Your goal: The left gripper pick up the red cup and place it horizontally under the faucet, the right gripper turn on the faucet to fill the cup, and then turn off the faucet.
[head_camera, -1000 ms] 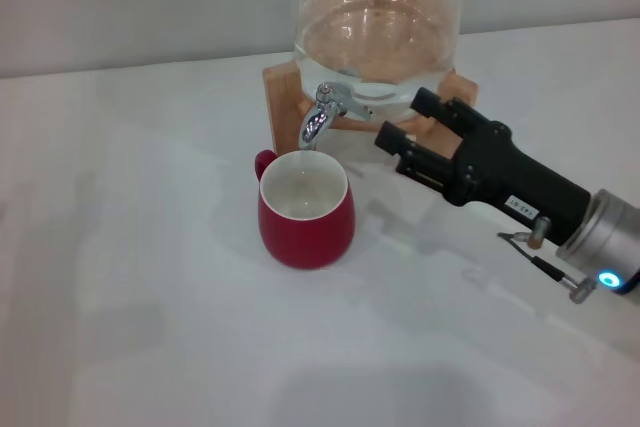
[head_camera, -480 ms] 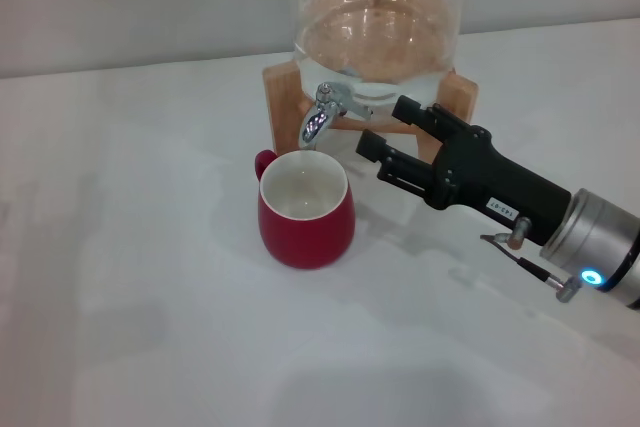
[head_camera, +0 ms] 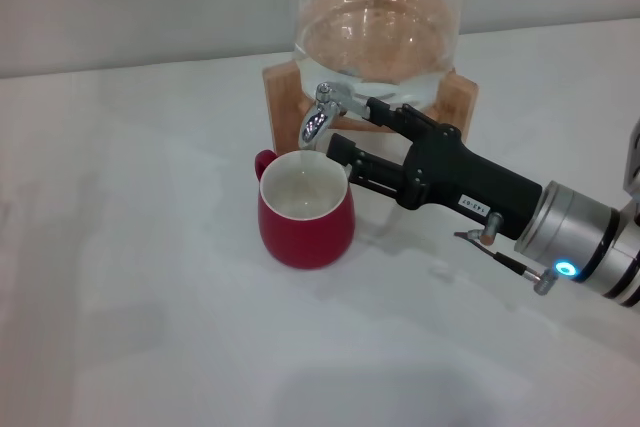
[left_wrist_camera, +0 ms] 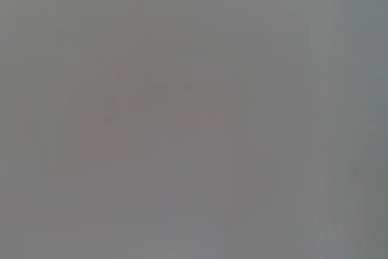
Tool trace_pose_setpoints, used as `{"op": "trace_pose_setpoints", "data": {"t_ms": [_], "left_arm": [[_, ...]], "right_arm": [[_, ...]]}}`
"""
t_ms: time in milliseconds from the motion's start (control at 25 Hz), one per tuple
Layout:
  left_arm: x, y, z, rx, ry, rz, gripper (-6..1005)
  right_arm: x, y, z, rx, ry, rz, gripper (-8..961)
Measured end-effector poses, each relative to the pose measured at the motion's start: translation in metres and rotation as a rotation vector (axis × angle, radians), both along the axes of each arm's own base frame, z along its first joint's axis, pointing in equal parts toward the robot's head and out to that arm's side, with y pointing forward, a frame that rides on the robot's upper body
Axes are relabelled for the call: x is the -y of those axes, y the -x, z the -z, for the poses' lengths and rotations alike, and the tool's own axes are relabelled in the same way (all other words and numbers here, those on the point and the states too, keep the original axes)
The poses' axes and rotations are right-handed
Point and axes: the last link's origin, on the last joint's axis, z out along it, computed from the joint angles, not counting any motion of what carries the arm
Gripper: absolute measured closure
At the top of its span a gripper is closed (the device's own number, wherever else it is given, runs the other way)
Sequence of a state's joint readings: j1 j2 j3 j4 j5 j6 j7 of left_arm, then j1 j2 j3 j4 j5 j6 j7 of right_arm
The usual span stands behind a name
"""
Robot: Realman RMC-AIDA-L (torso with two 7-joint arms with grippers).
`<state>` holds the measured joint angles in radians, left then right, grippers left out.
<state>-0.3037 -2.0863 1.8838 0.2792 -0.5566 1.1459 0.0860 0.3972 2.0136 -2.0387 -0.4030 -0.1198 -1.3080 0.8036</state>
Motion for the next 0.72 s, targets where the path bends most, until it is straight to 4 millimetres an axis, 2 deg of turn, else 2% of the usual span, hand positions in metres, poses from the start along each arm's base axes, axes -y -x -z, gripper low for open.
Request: {"op": "trace_pose_setpoints", "data": {"t_ms": [720], "left_arm": [[-0.0040,-0.0031,-0.0007,-0.001,-0.001,0.011,118]], "right_arm": [[0.0012,0.0100,0.0037,-0.009,0.017,-0.035,96]]}}
